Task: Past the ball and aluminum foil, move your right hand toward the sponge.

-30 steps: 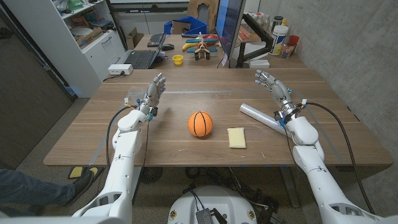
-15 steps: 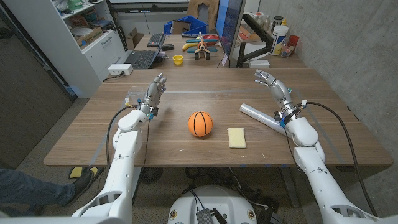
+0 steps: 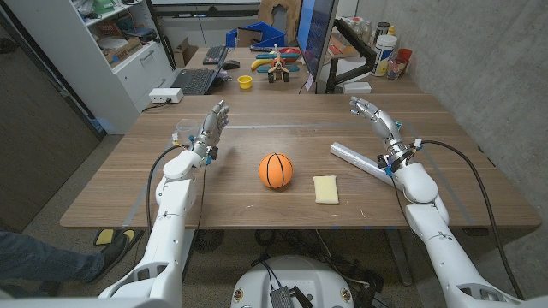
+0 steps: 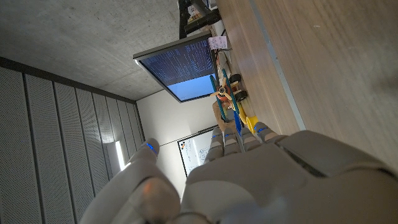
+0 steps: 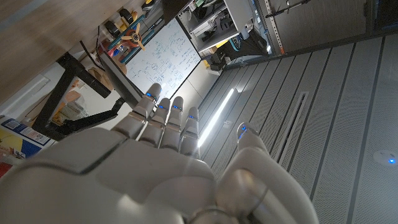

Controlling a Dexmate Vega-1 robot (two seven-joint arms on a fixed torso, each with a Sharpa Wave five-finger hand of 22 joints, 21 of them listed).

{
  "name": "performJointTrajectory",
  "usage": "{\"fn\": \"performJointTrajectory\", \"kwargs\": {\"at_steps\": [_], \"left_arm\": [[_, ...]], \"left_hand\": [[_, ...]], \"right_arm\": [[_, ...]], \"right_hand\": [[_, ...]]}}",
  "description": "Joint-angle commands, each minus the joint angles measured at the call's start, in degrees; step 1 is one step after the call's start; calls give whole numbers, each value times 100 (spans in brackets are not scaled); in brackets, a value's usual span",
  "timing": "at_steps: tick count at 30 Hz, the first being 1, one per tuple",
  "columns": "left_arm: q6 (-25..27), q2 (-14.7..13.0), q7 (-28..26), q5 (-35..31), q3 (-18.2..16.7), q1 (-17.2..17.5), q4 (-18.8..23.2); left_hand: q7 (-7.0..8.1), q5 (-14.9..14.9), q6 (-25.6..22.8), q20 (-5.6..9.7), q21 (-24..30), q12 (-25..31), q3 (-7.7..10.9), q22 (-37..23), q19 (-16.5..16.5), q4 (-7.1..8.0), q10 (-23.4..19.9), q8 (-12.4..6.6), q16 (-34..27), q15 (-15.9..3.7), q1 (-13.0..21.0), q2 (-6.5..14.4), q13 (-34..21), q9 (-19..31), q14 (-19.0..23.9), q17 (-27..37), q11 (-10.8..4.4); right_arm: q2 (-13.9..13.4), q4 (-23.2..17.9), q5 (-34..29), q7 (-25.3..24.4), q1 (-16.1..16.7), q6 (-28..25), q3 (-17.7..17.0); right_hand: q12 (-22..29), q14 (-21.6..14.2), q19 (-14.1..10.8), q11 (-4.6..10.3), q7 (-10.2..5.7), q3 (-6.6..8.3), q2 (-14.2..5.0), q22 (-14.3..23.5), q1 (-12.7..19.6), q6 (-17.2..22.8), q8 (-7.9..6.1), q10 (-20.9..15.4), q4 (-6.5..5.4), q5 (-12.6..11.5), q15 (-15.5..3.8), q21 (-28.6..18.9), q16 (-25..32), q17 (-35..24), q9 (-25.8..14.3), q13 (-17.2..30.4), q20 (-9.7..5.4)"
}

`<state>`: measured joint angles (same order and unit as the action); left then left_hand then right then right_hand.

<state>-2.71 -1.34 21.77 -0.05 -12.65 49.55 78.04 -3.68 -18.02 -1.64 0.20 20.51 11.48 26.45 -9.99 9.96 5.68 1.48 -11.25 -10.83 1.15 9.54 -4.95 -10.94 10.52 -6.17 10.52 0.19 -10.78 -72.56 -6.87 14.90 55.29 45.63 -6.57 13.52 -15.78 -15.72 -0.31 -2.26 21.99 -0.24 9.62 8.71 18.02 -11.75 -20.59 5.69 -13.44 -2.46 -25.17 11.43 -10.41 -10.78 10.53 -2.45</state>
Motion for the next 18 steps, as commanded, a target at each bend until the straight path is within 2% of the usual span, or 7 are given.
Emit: {"fn": "performJointTrajectory", "kwargs": {"at_steps": [1,13,18], "left_arm": [[8,-5,-5,-19,23,-39,-48],[22,-8,-4,-59,64,-83,-78],[32,-7,-4,-74,83,-118,-119]], "left_hand": [[-29,-26,-48,-48,-33,40,-22,-22,222,7,9,-22,-12,-22,10,44,-18,28,-13,9,-25],[-22,-26,-54,-48,-54,39,-34,-24,218,8,11,-23,-11,-23,10,49,-18,28,-14,9,-22],[-24,-26,-53,-48,-67,40,-41,-24,218,9,9,-21,-10,-24,10,52,-18,28,-16,9,-28]], "right_arm": [[-14,37,-240,-238,26,329,-17],[-70,-37,-993,-699,84,556,-67],[-94,-26,-1030,-746,97,582,-42]], "right_hand": [[30,-88,-71,42,-23,-2,-11,14,37,81,-33,-56,27,-26,-52,38,4,-6,-24,19,-67],[43,-160,-130,115,-62,-8,9,15,34,136,-40,-126,40,-52,-98,70,15,-6,-24,19,-94],[46,-170,-145,116,-75,-13,15,16,26,135,-34,-145,40,-61,-106,84,13,-7,-24,19,-104]]}}
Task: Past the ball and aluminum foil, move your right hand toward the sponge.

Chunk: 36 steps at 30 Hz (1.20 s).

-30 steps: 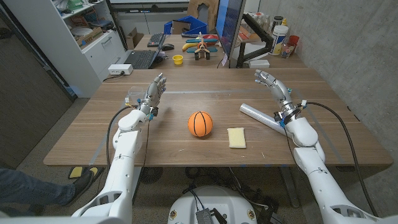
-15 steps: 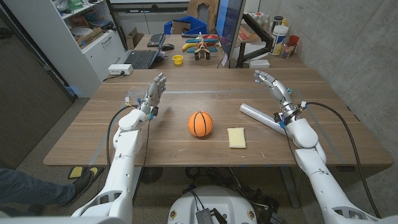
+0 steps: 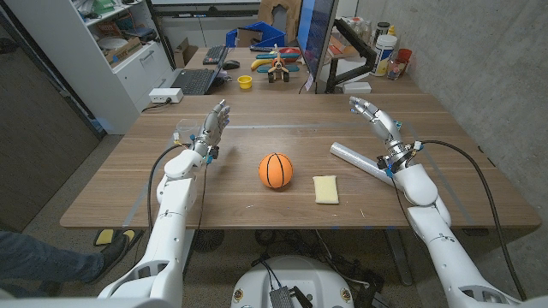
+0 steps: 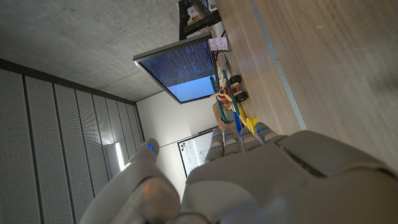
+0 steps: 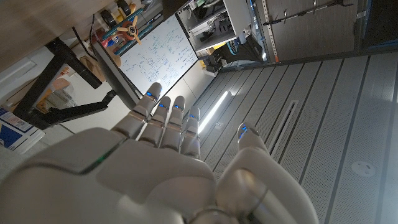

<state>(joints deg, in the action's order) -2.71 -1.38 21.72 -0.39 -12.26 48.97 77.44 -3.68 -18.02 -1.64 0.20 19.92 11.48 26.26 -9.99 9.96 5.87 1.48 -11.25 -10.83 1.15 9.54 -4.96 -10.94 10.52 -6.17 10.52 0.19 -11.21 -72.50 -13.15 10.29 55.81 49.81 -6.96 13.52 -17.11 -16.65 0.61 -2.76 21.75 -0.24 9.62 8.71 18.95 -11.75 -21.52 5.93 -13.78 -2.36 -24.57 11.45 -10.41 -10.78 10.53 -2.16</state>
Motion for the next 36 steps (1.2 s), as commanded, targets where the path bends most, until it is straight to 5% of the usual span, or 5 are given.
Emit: {"fn": "performJointTrajectory", "kwargs": {"at_steps": [1,36], "left_arm": [[27,-2,3,-41,46,-67,-74],[66,-98,73,-131,68,-285,-312]], "left_hand": [[-26,-26,-54,-47,-10,40,-23,-25,218,-10,9,-22,-10,-23,10,53,-17,28,-18,9,-35],[-14,-27,-60,-54,-85,38,-61,-29,211,-8,14,-21,-9,-21,15,73,-17,28,-20,9,-24]], "right_arm": [[-56,-34,-413,-295,49,165,0],[-126,-126,-1773,-1526,65,558,71]], "right_hand": [[44,-39,-53,28,-26,11,15,16,26,42,-34,-50,16,-28,-117,27,11,-7,-24,19,-133],[24,-102,-152,179,-119,4,44,17,13,16,5,-97,40,-123,-199,146,-7,-9,-26,22,-185]]}}
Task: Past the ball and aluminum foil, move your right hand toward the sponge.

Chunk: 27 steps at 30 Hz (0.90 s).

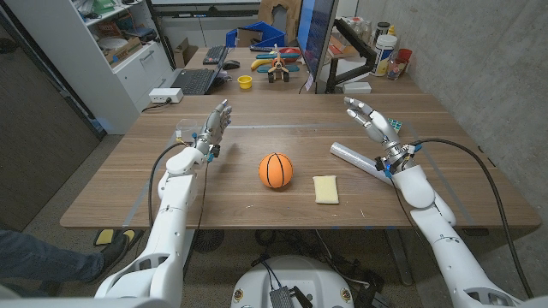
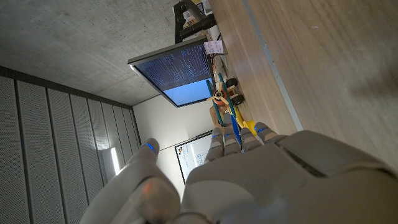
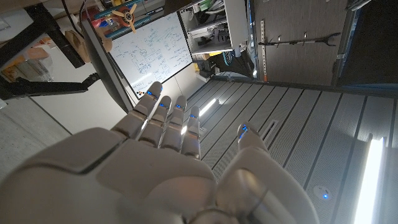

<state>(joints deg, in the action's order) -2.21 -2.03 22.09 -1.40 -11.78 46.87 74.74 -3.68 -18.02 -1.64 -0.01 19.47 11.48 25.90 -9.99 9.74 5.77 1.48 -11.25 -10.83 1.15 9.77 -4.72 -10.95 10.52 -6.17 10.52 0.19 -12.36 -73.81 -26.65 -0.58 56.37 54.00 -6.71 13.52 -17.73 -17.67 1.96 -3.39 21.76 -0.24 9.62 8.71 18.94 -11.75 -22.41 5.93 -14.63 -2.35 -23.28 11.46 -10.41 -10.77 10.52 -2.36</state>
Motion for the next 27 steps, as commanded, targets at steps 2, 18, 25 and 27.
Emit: {"fn": "performJointTrajectory", "kwargs": {"at_steps": [2,18,25,27], "left_arm": [[13,-34,42,-25,17,-81,-45],[-18,-50,96,-6,9,-107,-76],[-43,-45,95,-7,14,-122,-128],[-40,-41,95,-5,14,-125,-142]], "left_hand": [[-14,-27,-61,-36,-42,39,-26,-29,230,1,13,-21,-10,-21,-8,51,-17,28,-18,9,-19],[-18,-27,-61,-46,-83,38,-43,-31,242,2,15,-20,-4,-17,-5,62,-17,28,-33,9,-24],[-26,-27,-57,30,-99,37,-52,-32,233,2,19,-18,-3,-5,-2,69,-17,28,-37,8,-6],[-23,-27,-55,30,-102,37,-53,-32,233,2,18,-17,-3,-3,-1,70,-17,28,-37,8,3]], "right_arm": [[-11,-29,-502,-509,26,144,48],[-144,-442,-1090,-899,228,96,96],[-234,-568,-1229,-959,296,40,156],[-257,-584,-1291,-1009,309,34,166]], "right_hand": [[22,-41,-52,31,-58,4,45,17,13,18,5,-7,42,-43,-205,23,-10,-8,-26,22,-166],[23,-64,-86,82,-98,3,53,18,11,21,10,-40,50,-81,-239,66,-14,-10,-27,24,-184],[18,-66,-96,90,-107,3,55,18,10,19,12,-41,53,-95,-255,83,-18,-10,-27,24,-191],[19,-69,-97,97,-107,3,56,18,10,19,12,-44,54,-98,-258,87,-18,-10,-27,24,-191]]}}
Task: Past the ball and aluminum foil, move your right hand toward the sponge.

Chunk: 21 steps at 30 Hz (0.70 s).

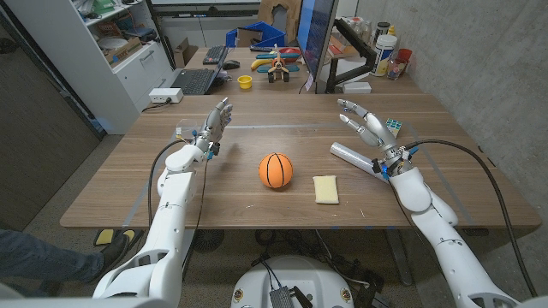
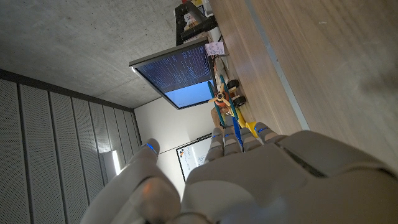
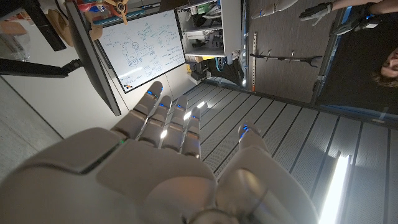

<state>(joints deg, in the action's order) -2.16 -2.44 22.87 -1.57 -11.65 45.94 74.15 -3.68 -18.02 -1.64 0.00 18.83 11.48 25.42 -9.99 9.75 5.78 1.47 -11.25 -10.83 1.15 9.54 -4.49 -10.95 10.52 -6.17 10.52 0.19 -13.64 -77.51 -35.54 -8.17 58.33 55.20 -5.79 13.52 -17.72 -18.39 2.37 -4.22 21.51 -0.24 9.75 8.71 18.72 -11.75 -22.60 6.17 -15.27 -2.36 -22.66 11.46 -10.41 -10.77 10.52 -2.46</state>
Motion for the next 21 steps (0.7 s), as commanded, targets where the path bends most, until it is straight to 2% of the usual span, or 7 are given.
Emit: {"fn": "performJointTrajectory", "kwargs": {"at_steps": [1,14,21], "left_arm": [[-43,-1,21,10,4,-33,-89],[-12,11,17,-10,27,-19,-45],[-9,17,26,-23,53,-53,-89]], "left_hand": [[-23,-27,-58,32,-39,38,-6,-32,229,1,17,-18,-3,-3,22,48,-17,28,-37,8,3],[-27,-27,-62,28,-61,34,-17,-33,227,0,28,-19,-3,-12,27,56,-17,28,-38,8,-13],[-26,-28,-56,14,-77,34,-22,-33,237,-1,27,-17,-2,-9,29,60,-17,28,-41,8,-27]], "right_arm": [[-137,-225,-412,-265,123,-96,80],[-311,-468,-623,-370,252,-233,112],[-380,-586,-886,-615,313,-288,118]], "right_hand": [[19,-68,-27,52,-24,27,56,5,10,42,12,-28,30,-37,-258,28,-20,-10,-27,24,-183],[14,-75,-39,67,-41,29,58,6,11,43,15,-34,35,-64,-258,60,-24,-11,-28,26,-187],[10,-76,-39,81,-43,30,59,7,10,43,16,-34,38,-77,-255,78,-28,-11,-29,26,-190]]}}
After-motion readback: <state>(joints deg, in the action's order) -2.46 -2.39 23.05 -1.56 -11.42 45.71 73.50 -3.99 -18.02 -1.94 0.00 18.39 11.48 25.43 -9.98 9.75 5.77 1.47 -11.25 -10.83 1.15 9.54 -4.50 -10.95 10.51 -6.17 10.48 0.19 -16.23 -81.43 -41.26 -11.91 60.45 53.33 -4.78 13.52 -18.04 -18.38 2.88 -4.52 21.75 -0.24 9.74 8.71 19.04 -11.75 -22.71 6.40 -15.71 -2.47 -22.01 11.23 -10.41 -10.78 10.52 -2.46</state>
